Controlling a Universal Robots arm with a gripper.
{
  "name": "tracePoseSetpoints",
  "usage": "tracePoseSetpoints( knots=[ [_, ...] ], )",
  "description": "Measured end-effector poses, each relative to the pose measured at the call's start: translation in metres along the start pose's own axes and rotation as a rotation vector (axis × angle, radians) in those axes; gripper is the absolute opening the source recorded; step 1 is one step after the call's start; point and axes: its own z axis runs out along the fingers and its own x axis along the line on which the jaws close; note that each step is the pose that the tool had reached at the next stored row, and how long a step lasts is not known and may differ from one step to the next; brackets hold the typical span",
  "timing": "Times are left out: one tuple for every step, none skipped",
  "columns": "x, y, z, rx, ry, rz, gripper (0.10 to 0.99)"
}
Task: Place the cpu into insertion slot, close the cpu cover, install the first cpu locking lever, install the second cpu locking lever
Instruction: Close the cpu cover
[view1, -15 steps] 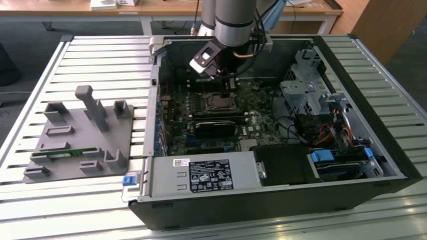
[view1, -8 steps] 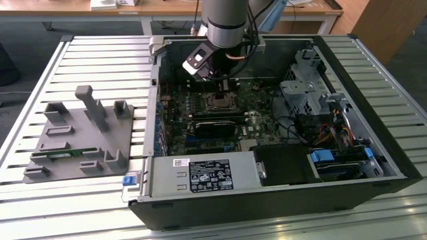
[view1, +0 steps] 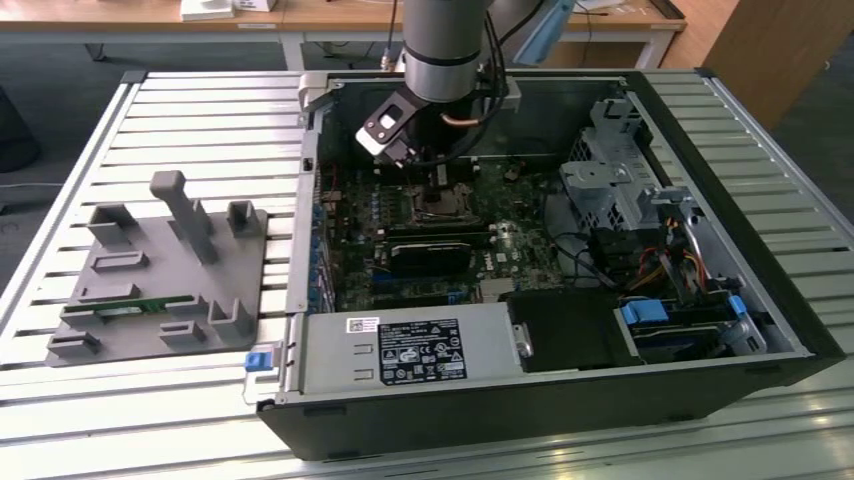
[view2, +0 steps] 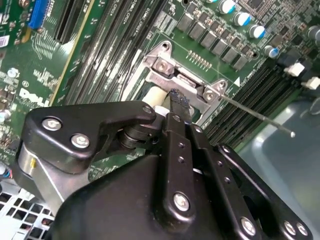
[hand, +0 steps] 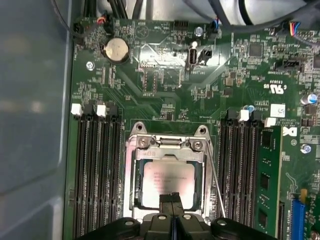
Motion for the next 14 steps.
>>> tracePoseSetpoints(
  knots=[
    [0.0, -0.0007, 0.0012, 0.0, 0.0, 0.0, 0.106],
    [0.0, -0.0013, 0.0024, 0.0, 0.0001, 0.0, 0.106],
    [0.0, -0.0017, 0.0036, 0.0, 0.0002, 0.0, 0.106],
    [0.0, -0.0018, 0.0047, 0.0, 0.0002, 0.0, 0.106],
    [0.0, -0.0021, 0.0056, 0.0, 0.0001, 0.0, 0.106],
    [0.0, -0.0023, 0.0063, 0.0, 0.0001, 0.0, 0.106],
    [0.0, -0.0024, 0.0069, 0.0, 0.0001, 0.0, 0.106],
    [0.0, -0.0026, 0.0077, 0.0, 0.0001, 0.0, 0.106],
    [0.0, -0.003, 0.0081, 0.0, -0.0001, 0.0, 0.106],
    [-0.0001, -0.0033, 0.0084, 0.0, -0.0004, 0.0, 0.106],
    [-0.0001, -0.0035, 0.0084, 0.0, -0.0005, 0.0, 0.106],
    [-0.0001, -0.0035, 0.0085, 0.0, -0.0004, 0.0, 0.106],
    [0.0, -0.0034, 0.0086, 0.0, -0.0002, 0.0, 0.106],
    [0.0, -0.0035, 0.0085, 0.0, 0.0, 0.0, 0.106]
  ],
)
